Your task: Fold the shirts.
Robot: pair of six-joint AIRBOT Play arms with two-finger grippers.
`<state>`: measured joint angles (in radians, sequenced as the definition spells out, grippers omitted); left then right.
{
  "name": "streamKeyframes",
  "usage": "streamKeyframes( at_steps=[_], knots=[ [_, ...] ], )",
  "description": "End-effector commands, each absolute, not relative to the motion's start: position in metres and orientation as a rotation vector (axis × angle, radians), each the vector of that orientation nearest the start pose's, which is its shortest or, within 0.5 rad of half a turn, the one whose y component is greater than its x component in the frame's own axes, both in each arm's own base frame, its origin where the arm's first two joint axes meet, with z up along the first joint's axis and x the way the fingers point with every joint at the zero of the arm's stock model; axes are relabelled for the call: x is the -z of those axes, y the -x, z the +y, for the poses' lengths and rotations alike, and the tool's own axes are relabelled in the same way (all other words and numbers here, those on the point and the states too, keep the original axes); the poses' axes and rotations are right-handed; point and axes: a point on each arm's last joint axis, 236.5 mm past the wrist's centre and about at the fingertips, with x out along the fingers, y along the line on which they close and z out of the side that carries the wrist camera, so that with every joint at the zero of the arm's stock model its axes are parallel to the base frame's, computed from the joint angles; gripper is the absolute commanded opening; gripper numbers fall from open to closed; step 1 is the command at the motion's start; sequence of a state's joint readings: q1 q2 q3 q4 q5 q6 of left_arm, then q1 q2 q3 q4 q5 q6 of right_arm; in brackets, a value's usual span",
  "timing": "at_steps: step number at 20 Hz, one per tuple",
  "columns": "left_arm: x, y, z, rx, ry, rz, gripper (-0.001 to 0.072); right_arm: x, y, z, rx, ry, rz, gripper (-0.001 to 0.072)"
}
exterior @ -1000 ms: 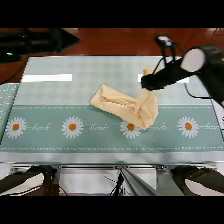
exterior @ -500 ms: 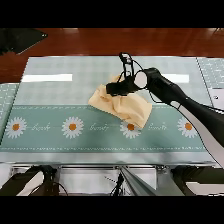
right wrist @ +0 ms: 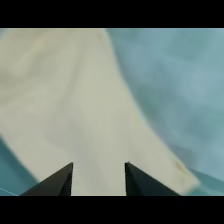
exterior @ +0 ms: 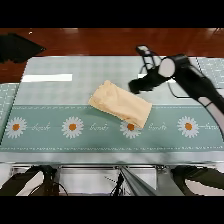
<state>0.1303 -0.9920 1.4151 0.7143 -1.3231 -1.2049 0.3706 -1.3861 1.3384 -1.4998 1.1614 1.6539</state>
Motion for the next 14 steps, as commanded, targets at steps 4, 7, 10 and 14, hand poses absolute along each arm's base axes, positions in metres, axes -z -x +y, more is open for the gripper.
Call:
streamKeyframes(
  at_steps=[4,7,10,14],
  knots=[
    [-0.236,-0.355,-0.118,0.629,0.283,0.761,0.0014,0.017,-0.308,0.033,-0.066,-0.249,1.492,0.0616],
    [-0.218,-0.353,-0.118,0.627,0.306,0.806,0.0015,0.059,-0.288,0.085,-0.197,-0.654,1.472,0.0616],
    [-0.204,-0.351,-0.118,0.625,0.322,0.84,0.0015,0.076,-0.299,0.116,-0.215,-0.866,1.343,0.0616],
    [-0.202,-0.35,-0.123,0.635,0.319,0.846,0.0015,0.085,-0.32,0.132,-0.162,-0.874,1.222,0.0614]
  ],
)
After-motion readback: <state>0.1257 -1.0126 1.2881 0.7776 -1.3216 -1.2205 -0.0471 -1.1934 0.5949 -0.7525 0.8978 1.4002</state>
